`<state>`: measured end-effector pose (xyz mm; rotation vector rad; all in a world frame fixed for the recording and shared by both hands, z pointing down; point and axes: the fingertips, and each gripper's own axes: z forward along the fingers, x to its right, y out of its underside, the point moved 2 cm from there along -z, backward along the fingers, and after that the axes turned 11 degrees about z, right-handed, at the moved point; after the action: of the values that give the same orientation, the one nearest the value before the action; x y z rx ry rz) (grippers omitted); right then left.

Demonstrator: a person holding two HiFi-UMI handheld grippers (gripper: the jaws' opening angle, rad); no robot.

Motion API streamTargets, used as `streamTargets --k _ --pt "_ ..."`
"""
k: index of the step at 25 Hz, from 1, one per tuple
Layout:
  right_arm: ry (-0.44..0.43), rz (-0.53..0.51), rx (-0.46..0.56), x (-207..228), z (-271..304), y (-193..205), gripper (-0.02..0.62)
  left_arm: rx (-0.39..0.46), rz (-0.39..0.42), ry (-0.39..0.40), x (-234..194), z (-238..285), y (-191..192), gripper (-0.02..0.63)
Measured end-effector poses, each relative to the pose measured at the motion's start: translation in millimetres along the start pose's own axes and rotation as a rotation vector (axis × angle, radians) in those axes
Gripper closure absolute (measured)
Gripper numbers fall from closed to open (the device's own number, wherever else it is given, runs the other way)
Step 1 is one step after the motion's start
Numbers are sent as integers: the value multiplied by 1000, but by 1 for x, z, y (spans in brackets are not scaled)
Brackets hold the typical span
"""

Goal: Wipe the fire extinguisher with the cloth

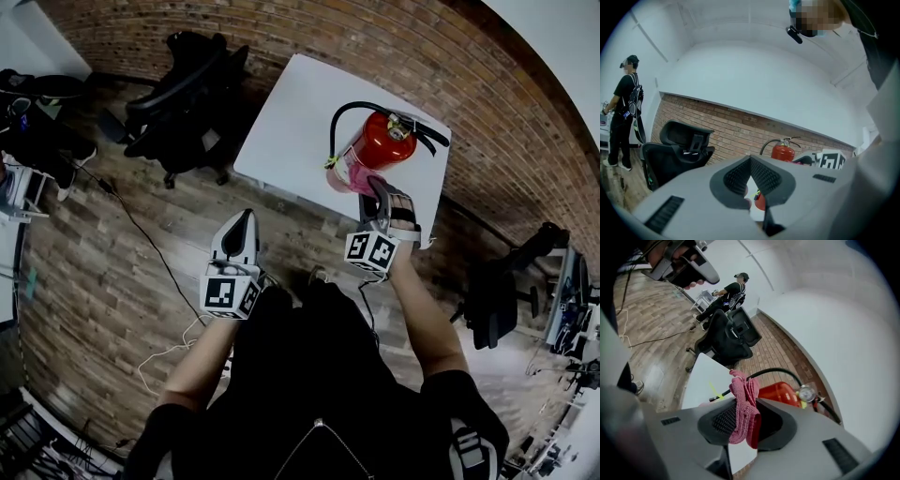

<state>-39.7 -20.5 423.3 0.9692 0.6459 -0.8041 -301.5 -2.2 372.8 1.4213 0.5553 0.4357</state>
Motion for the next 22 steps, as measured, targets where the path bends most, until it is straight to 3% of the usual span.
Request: streamTargets --k 11,22 --pt "-206 104 -163 -135 87 51 485 -72 -23 -50 -34 -19 39 575" --pt "-246 84 -299 -207 157 87 485 -157 -43 -114 -72 -51 84 575"
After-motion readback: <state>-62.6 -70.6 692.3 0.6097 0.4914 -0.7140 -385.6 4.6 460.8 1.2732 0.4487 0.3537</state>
